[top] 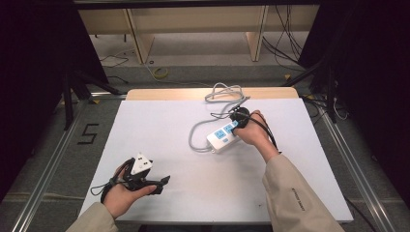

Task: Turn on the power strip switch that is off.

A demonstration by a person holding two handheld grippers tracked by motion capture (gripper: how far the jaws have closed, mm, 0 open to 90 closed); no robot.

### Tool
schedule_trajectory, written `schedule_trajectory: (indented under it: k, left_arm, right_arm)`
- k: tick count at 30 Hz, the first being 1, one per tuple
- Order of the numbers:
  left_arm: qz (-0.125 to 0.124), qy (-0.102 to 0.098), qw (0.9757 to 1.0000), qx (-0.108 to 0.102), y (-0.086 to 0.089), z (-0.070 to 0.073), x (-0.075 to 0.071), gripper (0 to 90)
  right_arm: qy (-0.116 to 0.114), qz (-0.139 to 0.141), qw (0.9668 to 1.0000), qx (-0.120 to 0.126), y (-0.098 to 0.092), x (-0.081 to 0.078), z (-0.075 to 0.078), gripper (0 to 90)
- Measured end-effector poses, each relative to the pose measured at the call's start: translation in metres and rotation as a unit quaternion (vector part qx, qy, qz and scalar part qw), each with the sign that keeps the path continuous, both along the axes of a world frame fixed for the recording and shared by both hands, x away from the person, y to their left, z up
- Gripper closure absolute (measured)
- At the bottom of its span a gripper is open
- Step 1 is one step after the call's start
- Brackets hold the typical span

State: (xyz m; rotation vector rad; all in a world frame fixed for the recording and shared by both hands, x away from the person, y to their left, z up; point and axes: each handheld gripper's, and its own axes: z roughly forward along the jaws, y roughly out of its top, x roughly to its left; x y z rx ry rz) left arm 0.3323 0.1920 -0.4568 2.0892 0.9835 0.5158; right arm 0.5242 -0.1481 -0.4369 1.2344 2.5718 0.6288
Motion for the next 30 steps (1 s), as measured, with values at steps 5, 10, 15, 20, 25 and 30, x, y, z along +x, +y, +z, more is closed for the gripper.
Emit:
schedule_trajectory:
  k: [5, 10, 15, 20, 25, 30]
  left_arm:
    - [0.001, 0.001, 1.0, 0.001, -0.0002, 0.0, 0.0, 16.4]
    - [0.0, 0.001, 1.0, 0.001, -0.0002, 0.0, 0.0, 16.4]
    - [0.001, 0.001, 1.0, 0.0, -0.0004, -0.0002, 0.0, 16.4]
    - [0.0, 0.001, 1.0, 0.001, -0.0005, 0.0, -0.0002, 16.4]
    - [0.0, 0.001, 1.0, 0.001, -0.0007, -0.0001, -0.0003, 16.4]
    - [-0.001, 0.001, 1.0, 0.002, -0.0006, -0.0003, 0.0001, 16.4]
  right_arm:
    - [0.001, -0.003, 1.0, -0.002, 0.0007, -0.0003, 0.0001, 90.0]
    - [0.002, -0.004, 1.0, -0.004, 0.0014, 0.0, 0.0002, 90.0]
    - [0.002, -0.009, 0.9999, -0.005, 0.0022, -0.0004, 0.0001, 90.0]
    - [0.002, -0.011, 0.9999, -0.01, 0.0035, -0.0002, 0.0002, 90.0]
    - [0.002, -0.013, 0.9999, -0.01, 0.0034, -0.0002, 0.0001, 90.0]
    - [0.004, -0.014, 0.9999, -0.007, 0.003, 0.0, -0.0001, 90.0]
